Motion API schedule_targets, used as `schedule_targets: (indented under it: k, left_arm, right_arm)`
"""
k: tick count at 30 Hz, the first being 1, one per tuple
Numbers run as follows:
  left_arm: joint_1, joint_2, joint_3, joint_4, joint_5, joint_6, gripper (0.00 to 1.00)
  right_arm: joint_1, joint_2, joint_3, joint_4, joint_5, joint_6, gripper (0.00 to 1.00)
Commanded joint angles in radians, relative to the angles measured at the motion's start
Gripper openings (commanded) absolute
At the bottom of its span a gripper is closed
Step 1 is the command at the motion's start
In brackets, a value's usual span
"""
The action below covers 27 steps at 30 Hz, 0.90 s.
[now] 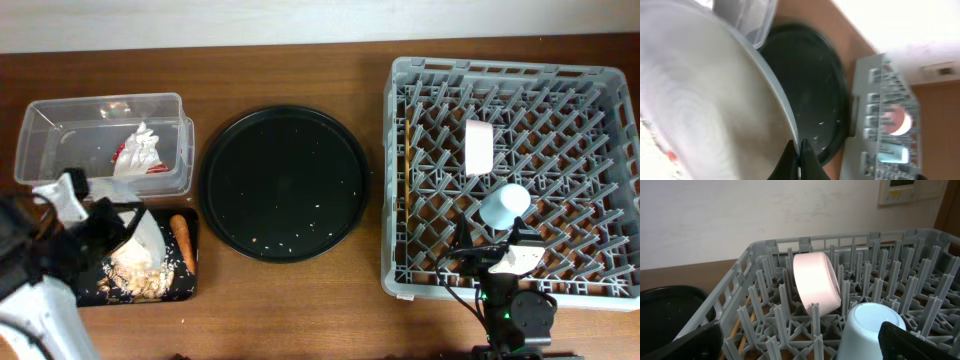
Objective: Sort waste into correct bins and load items into the dishwasher rack
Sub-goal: 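Grasp the white plate with the left gripper and tip the rice onto the black tray, then carry the white plate to the dish rack and stand it upright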
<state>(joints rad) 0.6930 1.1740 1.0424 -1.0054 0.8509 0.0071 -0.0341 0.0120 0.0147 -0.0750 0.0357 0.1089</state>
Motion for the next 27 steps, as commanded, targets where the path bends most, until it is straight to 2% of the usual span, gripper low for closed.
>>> schedule_targets:
  k: [1,2,4,7,10,11,12,13,14,15,18,20,22,23,24,25,27]
  left_arm:
    - [0.170,-0.053,-0.128,-0.010,0.311,0.140,0.00]
    - [0.241,-0.053,-0.159,-0.020,0.407,0.201,0.00]
    - [0.318,-0.052,-0.190,-0.020,0.449,0.228,0.00]
    - [0.326,-0.053,-0.193,-0.020,0.543,0.292,0.00]
    - [0.286,-0.053,-0.193,-0.021,0.536,0.318,0.00]
    - [0.282,-0.053,-0.193,-0.023,0.394,0.291,0.00]
    - [0.283,-0.053,-0.193,-0.028,0.166,0.117,0.00]
    - [0.283,-0.053,-0.193,-0.026,0.074,0.041,0.00]
    - [0.276,-0.052,-0.193,-0.010,0.309,0.190,0.00]
    - [0.275,-0.053,-0.193,0.004,0.439,0.239,0.00]
    - [0.256,-0.053,-0.193,0.009,0.470,0.283,0.00]
    - [0.153,-0.053,-0.184,0.010,0.474,0.282,0.00]
    - [-0.011,-0.053,-0.140,0.018,0.447,0.274,0.00]
    - [-0.196,-0.053,-0.083,0.142,0.371,0.146,0.00]
    - [-0.327,-0.052,-0.071,0.319,0.363,0.025,0.00]
    - [-0.458,-0.043,-0.071,0.554,0.322,-0.119,0.00]
    - [-0.655,0.010,-0.071,0.893,0.198,-0.313,0.00]
  right_arm:
    - [-0.006,-0.006,-0.009,-0.003,-0.002,0.003,0.98]
    - [-0.006,-0.006,-0.009,-0.003,-0.002,0.003,0.98]
    - [-0.006,-0.006,-0.009,-0.003,-0.002,0.003,0.98]
    - [-0.006,-0.006,-0.009,-0.003,-0.002,0.003,0.98]
    - [-0.006,-0.006,-0.009,-0.003,-0.002,0.003,0.98]
    - [-0.006,-0.006,-0.009,-0.003,-0.002,0.003,0.98]
    - [-0.006,-0.006,-0.009,-0.003,-0.002,0.003,0.98]
    - [-0.006,-0.006,-0.009,-0.003,-0.002,0.003,0.98]
    - [-0.006,-0.006,-0.009,-0.003,-0.002,0.003,0.98]
    - [-0.006,-0.006,-0.009,-0.003,-0.002,0.003,0.98]
    - [-0.006,-0.006,-0.009,-0.003,-0.002,0.003,0.98]
    - [-0.006,-0.006,-0.009,-0.003,-0.002,0.003,0.98]
    - [-0.006,-0.006,-0.009,-0.003,-0.002,0.003,0.98]
    - [-0.006,-0.006,-0.009,-0.003,-0.002,0.003,0.98]
    - [-0.006,-0.006,-0.009,-0.003,-0.002,0.003,0.98]
    - [-0.006,-0.006,-0.009,-0.003,-0.002,0.003,0.98]
    - [-0.006,-0.006,-0.009,-0.003,-0.002,0.003,0.98]
